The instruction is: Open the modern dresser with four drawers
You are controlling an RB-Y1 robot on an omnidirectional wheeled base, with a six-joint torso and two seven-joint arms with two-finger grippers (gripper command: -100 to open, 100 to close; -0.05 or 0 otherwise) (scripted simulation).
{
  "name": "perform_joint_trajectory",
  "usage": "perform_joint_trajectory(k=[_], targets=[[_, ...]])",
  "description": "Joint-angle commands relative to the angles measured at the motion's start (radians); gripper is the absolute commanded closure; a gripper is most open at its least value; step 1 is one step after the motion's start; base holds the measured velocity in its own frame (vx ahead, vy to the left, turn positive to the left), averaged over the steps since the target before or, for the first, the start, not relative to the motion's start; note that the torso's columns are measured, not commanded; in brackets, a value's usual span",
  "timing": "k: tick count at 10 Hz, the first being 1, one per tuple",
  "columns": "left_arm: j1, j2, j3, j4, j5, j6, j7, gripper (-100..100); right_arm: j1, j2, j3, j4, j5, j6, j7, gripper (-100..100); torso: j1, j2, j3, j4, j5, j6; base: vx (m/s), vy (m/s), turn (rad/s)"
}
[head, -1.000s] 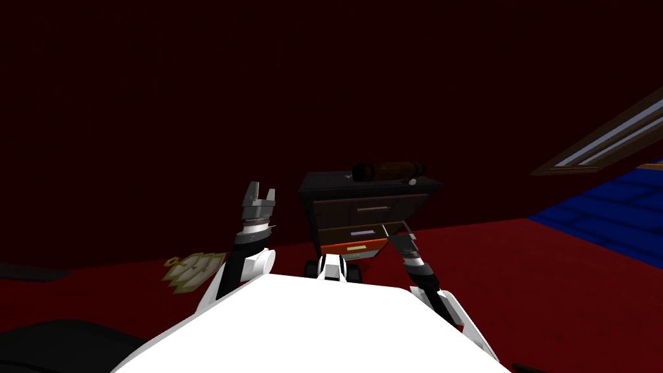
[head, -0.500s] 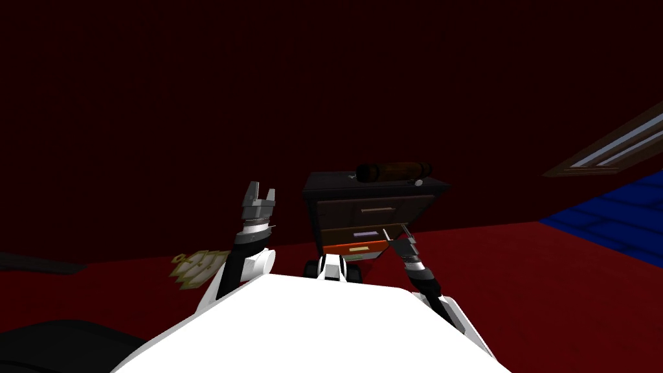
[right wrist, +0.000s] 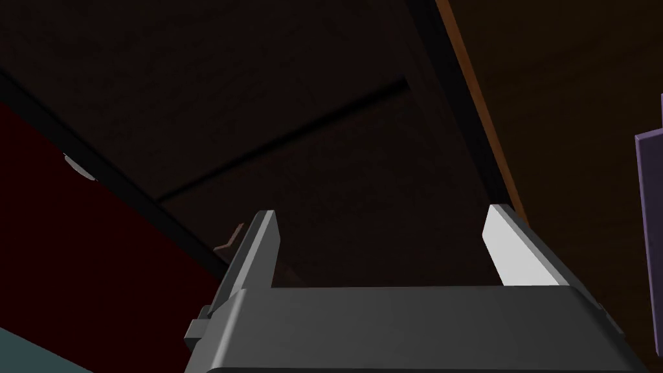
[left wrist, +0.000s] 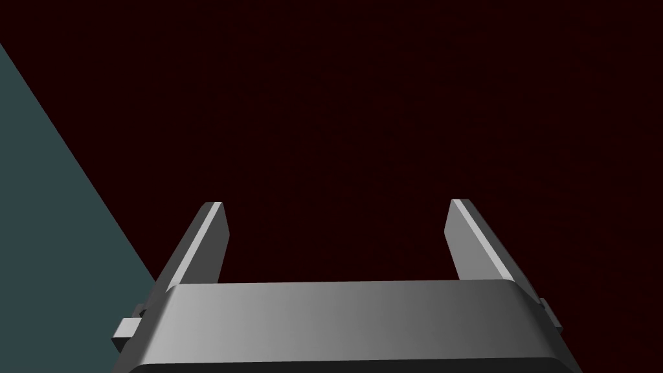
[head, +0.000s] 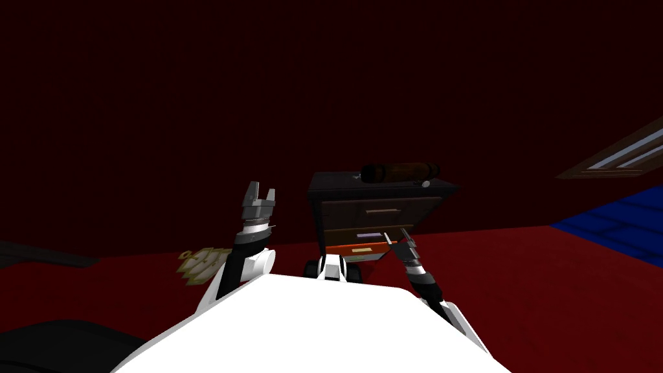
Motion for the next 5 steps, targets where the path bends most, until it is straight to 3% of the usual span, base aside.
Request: perform_joint_trajectory(k=[1, 3, 4, 5], targets=[[0.0, 0.0, 0.0, 0.0, 0.0, 0.0, 0.0, 0, -0.004, 0.008, -0.022, 0.066, 0.024, -0.028, 0.079, -100, 0.001, 0.0, 0.0, 0.0, 0.0, 0.0, 0.004, 0.062, 0.083], [0.0, 0.0, 0.0, 0.0, 0.0, 0.0, 0.0, 0, -0.004, 0.008, -0.022, 0.066, 0.024, -0.028, 0.122, -100, 0.001, 0.0, 0.0, 0.0, 0.001, 0.0, 0.0, 0.032, -0.007], [0.0, 0.0, 0.0, 0.0, 0.0, 0.0, 0.0, 0, -0.006, 0.017, -0.034, 0.105, 0.041, -0.042, 0.156, -100, -0.002, 0.0, 0.0, 0.0, 0.0, 0.0, 0.003, 0.042, 0.075], [0.0, 0.0, 0.0, 0.0, 0.0, 0.0, 0.0, 0, -0.006, 0.017, -0.034, 0.105, 0.041, -0.042, 0.184, -100, 0.0, 0.0, 0.0, 0.0, 0.0, 0.0, 0.002, 0.044, 0.037]])
